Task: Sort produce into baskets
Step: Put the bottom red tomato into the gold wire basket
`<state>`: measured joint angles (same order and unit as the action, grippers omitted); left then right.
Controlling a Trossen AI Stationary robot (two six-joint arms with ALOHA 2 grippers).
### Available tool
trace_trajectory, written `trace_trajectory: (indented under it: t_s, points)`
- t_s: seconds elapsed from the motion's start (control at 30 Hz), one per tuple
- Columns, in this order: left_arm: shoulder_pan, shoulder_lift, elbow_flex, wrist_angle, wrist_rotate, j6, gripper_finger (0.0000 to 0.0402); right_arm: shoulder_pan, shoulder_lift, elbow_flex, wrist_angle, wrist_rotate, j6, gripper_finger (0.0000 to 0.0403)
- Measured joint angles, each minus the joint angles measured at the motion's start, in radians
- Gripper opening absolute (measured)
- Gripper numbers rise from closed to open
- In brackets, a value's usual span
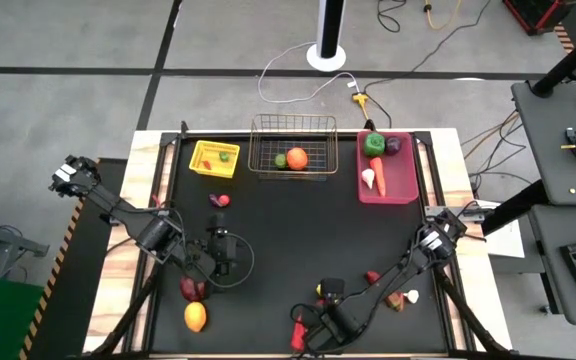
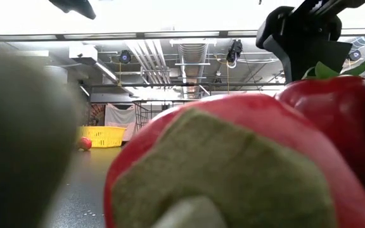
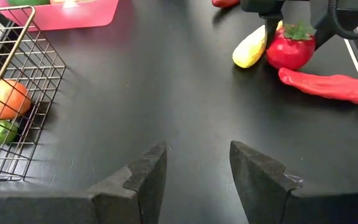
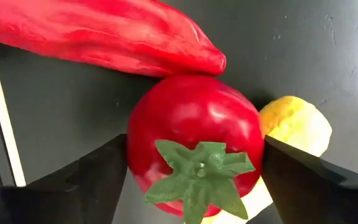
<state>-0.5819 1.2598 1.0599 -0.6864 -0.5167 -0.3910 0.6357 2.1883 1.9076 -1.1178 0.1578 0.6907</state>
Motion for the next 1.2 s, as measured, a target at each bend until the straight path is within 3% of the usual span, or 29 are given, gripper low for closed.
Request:
trace_trajectory:
  t_s: [0.17,0.73,1.03,1.2]
  points:
    - [0.000,0.000,0.000,0.000,-0.001,0.000,0.0159,-0.002,0.000,0.000,-0.001,0.000,-0.002,0.0285]
    - [0.000,0.000,0.000,0.006,-0.025,-0.019,0.0159,-0.089,-0.155,0.001,-0.003,0.007,-0.094,0.0288]
    - [0.000,0.000,0.000,0.006,-0.028,-0.013,0.0159,-0.350,-0.326,0.002,-0.005,0.010,-0.247,0.0289]
    - [0.000,-0.001,0.000,-0.012,-0.139,-0.013,0.0159,-0.567,-0.391,0.002,-0.005,0.002,-0.380,0.0289]
